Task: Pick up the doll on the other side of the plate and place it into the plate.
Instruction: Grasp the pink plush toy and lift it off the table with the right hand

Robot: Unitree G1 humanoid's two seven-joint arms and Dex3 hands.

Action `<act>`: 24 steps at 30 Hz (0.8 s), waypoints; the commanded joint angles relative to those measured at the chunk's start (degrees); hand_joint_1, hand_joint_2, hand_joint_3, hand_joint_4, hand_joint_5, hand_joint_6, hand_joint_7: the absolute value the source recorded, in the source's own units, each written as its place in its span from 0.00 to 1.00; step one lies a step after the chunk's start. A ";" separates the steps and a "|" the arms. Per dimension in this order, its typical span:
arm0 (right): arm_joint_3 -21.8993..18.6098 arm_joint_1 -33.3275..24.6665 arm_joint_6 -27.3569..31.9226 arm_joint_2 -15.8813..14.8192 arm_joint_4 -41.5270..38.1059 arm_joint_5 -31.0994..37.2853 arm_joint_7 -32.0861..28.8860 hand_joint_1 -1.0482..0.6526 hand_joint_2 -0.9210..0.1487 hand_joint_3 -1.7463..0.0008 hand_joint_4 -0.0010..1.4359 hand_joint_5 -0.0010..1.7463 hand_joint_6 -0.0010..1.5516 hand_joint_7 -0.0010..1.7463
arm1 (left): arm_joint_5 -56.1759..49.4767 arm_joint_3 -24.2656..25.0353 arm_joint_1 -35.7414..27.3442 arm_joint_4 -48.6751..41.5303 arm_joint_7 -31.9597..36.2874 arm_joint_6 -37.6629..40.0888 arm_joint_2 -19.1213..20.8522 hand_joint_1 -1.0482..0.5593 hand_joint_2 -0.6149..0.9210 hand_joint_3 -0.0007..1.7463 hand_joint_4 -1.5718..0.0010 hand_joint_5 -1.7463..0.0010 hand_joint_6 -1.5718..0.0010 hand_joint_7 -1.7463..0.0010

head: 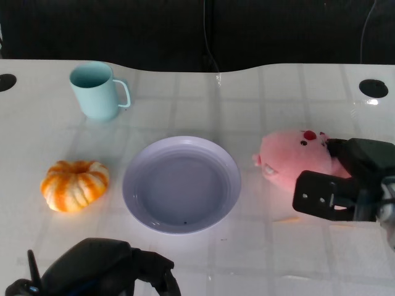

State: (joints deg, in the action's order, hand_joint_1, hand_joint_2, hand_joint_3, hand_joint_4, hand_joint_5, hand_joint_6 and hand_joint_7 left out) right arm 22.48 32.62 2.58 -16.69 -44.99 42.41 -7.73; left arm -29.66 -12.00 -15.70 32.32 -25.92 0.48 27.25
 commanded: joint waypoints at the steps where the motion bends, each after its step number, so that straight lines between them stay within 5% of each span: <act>1: 0.26 -2.65 -4.64 1.15 -3.68 -2.28 -3.49 0.49 0.01 1.00 0.73 0.34 0.81 0.02 | -0.45 -0.01 -1.25 1.15 -0.16 -0.24 0.78 0.53 1.00 0.16 0.56 0.18 0.45 0.64; 2: 0.38 -2.55 -5.65 0.88 -4.04 -2.33 -4.69 0.50 0.01 1.00 0.67 0.56 0.84 0.02 | -0.50 0.05 -1.61 1.55 -0.14 -0.33 0.85 0.53 1.00 0.16 0.56 0.16 0.45 0.65; 3: 0.66 -2.44 -5.87 0.59 -3.92 -2.10 -5.37 0.50 0.01 1.00 0.65 0.65 0.85 0.02 | -0.36 0.18 -2.06 1.97 -0.13 -0.31 0.83 0.53 1.00 0.16 0.56 0.15 0.45 0.65; 8: 0.84 -2.54 -6.60 0.05 -3.06 -2.40 -6.76 0.48 0.01 0.94 0.60 0.72 0.87 0.04 | -0.01 0.52 -2.88 3.06 -0.53 0.12 0.86 0.53 1.00 0.17 0.56 0.21 0.45 0.64; 9: 0.84 -2.62 -6.99 0.02 -3.14 -2.45 -7.50 0.48 0.01 0.94 0.58 0.81 0.85 0.12 | -0.05 0.48 -2.86 3.18 -0.65 0.29 0.84 0.53 1.00 0.17 0.55 0.23 0.45 0.64; 10: 0.76 -2.63 -7.11 0.08 -3.19 -2.47 -8.39 0.48 0.01 0.94 0.56 0.88 0.73 0.37 | -0.08 0.46 -2.79 3.00 -0.45 -0.01 0.84 0.53 1.00 0.17 0.55 0.23 0.45 0.64; 12: 0.52 -2.58 -7.57 0.18 -3.48 -2.74 -10.19 0.49 0.03 0.93 0.54 0.96 0.58 0.67 | -0.36 0.35 -2.77 2.74 -0.04 -0.45 0.80 0.54 1.00 0.16 0.54 0.23 0.44 0.64; 15: 0.70 -2.18 -9.23 -0.34 -3.88 -2.68 -12.80 0.50 0.08 0.89 0.54 0.99 0.53 0.76 | -0.43 0.33 -2.71 2.35 0.16 -0.39 0.62 0.54 1.00 0.16 0.54 0.23 0.44 0.64; 16: 0.68 -2.11 -9.46 -0.51 -3.67 -2.64 -13.37 0.50 0.20 0.73 0.54 1.00 0.51 0.83 | -0.45 0.39 -2.75 2.46 -0.03 -0.10 0.66 0.54 1.00 0.16 0.54 0.23 0.44 0.64; 19: -0.22 -2.29 -9.14 -0.54 -1.89 -3.33 -14.37 0.50 0.44 0.46 0.58 1.00 0.46 0.94 | -0.98 0.55 -2.94 3.11 -0.38 0.20 1.00 0.53 1.00 0.16 0.55 0.21 0.44 0.64; 24: -2.57 -3.12 -8.98 -0.31 1.91 -4.40 -17.12 0.52 0.51 0.35 0.61 1.00 0.47 1.00 | -0.53 1.02 -3.66 3.93 -0.71 -0.12 1.17 0.53 1.00 0.16 0.55 0.20 0.44 0.64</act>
State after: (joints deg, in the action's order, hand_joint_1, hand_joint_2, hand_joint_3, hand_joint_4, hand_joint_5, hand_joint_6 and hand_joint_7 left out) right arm 21.19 29.98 -6.49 -16.67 -44.58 39.17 -23.13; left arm -30.39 -11.56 -19.03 35.07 -25.94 0.47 27.38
